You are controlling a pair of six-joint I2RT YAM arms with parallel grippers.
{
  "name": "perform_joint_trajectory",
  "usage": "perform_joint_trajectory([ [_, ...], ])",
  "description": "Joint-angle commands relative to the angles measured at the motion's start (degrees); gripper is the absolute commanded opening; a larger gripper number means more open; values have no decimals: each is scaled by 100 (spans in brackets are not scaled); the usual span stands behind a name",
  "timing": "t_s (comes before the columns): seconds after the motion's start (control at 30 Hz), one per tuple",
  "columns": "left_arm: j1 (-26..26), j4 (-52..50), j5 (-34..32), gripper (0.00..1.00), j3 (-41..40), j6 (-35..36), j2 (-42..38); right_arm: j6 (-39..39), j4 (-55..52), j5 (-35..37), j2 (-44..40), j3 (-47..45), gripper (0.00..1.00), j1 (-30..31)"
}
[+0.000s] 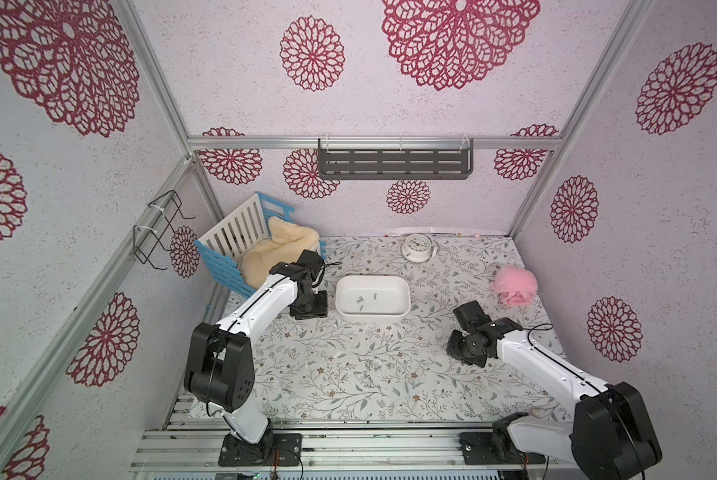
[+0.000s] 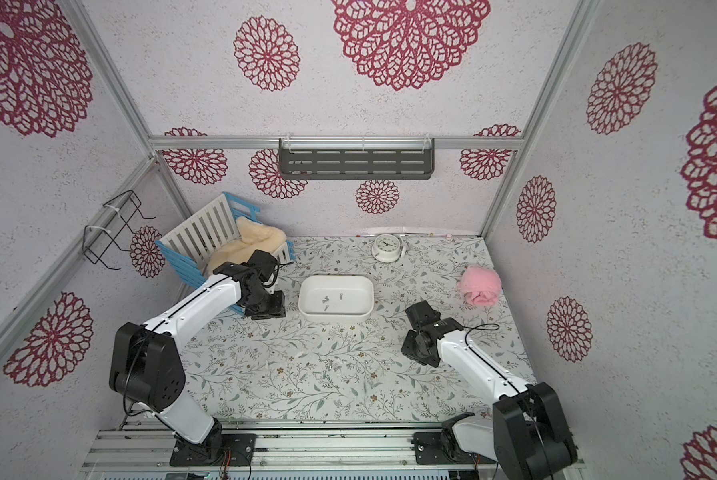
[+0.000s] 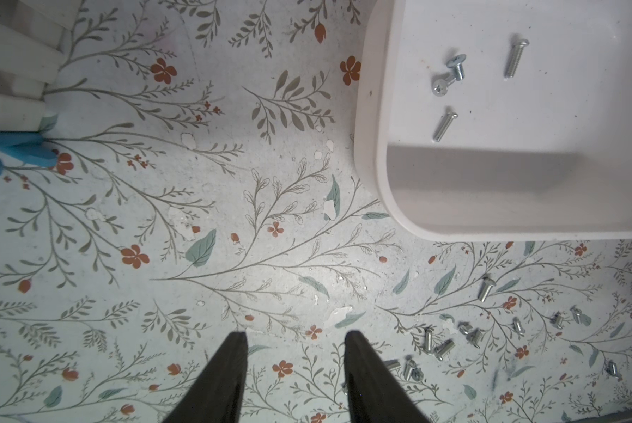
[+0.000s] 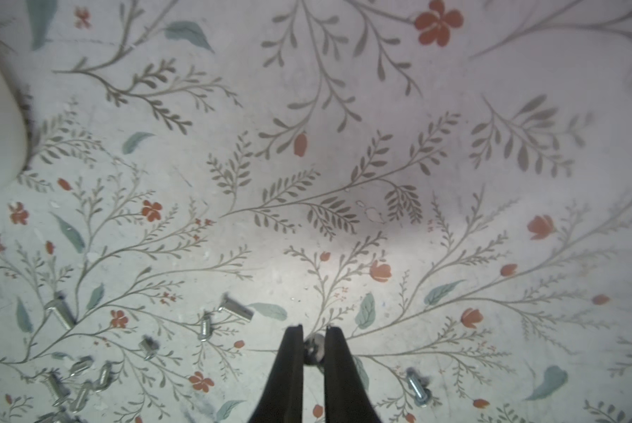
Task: Put the screws on the desktop into the storage box
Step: Pick up the screw from the center of the board.
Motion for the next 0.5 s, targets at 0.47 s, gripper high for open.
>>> perform_joint_trajectory([
  [0.47,525,569,223,49,-572,-24,-266,-347,-528,275,2033,3411,5,738],
])
